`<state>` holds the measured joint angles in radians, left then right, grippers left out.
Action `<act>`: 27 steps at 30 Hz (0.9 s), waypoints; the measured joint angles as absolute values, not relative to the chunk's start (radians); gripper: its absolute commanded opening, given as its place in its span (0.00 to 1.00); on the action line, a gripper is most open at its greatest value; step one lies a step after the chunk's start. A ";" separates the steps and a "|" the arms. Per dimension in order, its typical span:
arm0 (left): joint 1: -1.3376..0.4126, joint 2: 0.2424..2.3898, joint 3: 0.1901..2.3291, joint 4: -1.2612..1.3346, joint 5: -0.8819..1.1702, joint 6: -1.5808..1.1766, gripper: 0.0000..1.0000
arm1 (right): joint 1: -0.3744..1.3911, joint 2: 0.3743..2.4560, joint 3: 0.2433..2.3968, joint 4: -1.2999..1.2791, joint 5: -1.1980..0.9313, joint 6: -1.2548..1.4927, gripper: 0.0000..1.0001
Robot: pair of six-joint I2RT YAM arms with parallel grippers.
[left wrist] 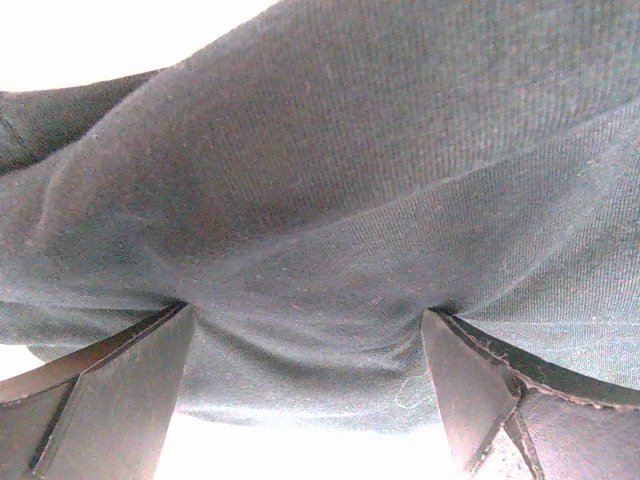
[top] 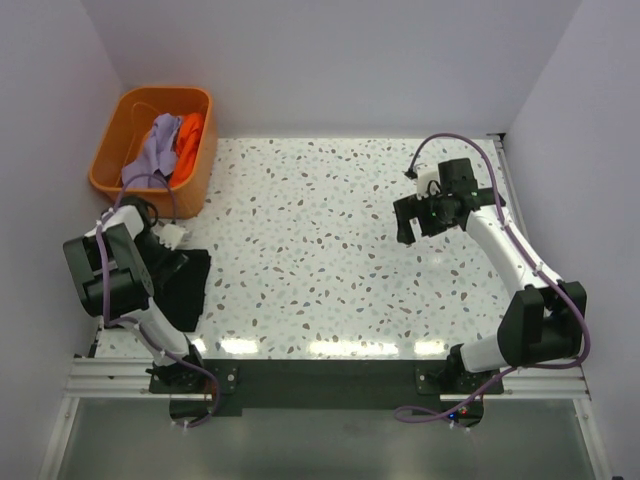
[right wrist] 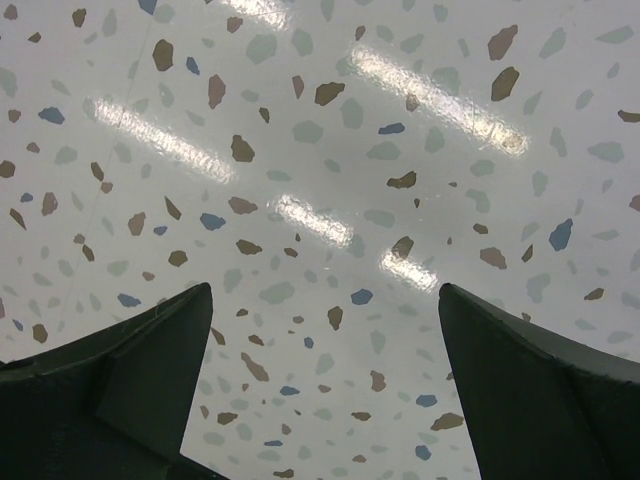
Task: Fold and stack the t-shirts
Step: Neatly place the folded tshirt to the corner, then reset both grippers
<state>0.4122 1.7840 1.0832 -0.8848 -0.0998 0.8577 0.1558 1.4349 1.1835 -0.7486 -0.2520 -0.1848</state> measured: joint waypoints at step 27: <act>0.039 1.436 1.587 -0.972 0.112 0.498 1.00 | 0.156 1.369 1.181 -0.746 -0.282 -0.178 0.99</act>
